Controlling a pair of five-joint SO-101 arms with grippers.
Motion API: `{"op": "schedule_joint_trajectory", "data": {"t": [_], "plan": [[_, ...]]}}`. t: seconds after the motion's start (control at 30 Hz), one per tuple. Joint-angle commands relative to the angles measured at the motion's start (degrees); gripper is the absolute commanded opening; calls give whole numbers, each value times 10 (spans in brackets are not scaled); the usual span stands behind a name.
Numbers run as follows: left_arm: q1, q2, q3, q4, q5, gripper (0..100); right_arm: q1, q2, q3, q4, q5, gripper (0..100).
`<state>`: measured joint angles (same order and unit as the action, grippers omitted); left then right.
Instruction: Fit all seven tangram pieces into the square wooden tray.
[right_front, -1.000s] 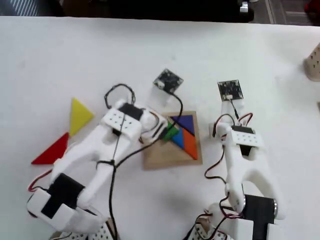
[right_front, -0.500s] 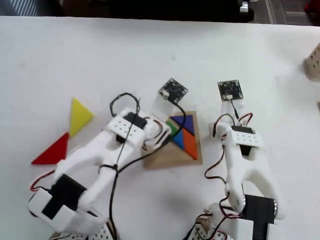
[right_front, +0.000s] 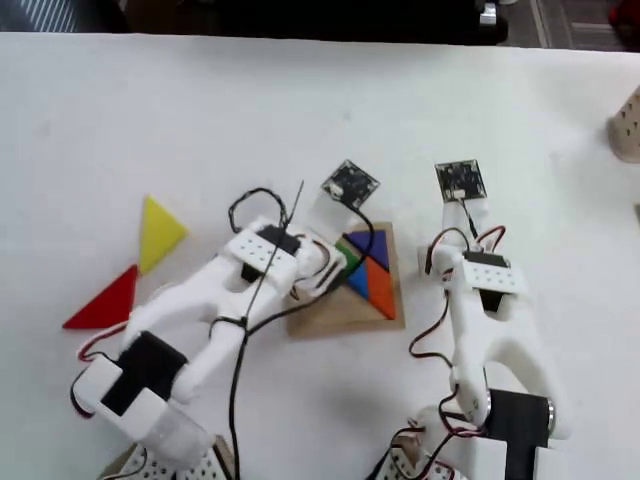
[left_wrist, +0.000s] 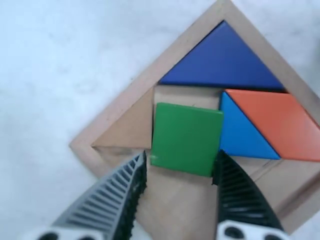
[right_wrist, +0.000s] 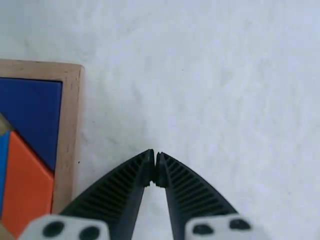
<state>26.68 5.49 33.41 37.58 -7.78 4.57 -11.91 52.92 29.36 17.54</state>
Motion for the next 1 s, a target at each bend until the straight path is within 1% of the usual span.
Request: {"op": "schedule_joint_trajectory", "data": {"t": [0.0, 0.17, 0.4, 0.5, 0.67, 0.73, 0.87, 0.97], "plan": [[-10, -1, -28, -11, 7, 221, -6, -13, -26, 3, 6, 18], [-13, -9, -28, -11, 11, 221, -6, -13, -26, 3, 6, 18], [-15, -108, 26, 0, 10, 221, -6, -13, -26, 3, 6, 18], [-11, -118, 48, 4, 9, 221, -6, -12, -26, 3, 6, 18], [-10, -117, 50, 49, 8, 221, -6, -11, -26, 3, 6, 18], [-10, -117, 50, 47, 10, 190, -6, -10, -26, 3, 6, 18], [-10, -116, 46, 32, 8, 21, -6, -10, -26, 2, 6, 18], [-9, -116, 54, 14, 11, 43, -6, -10, -26, 2, 6, 18]]}}
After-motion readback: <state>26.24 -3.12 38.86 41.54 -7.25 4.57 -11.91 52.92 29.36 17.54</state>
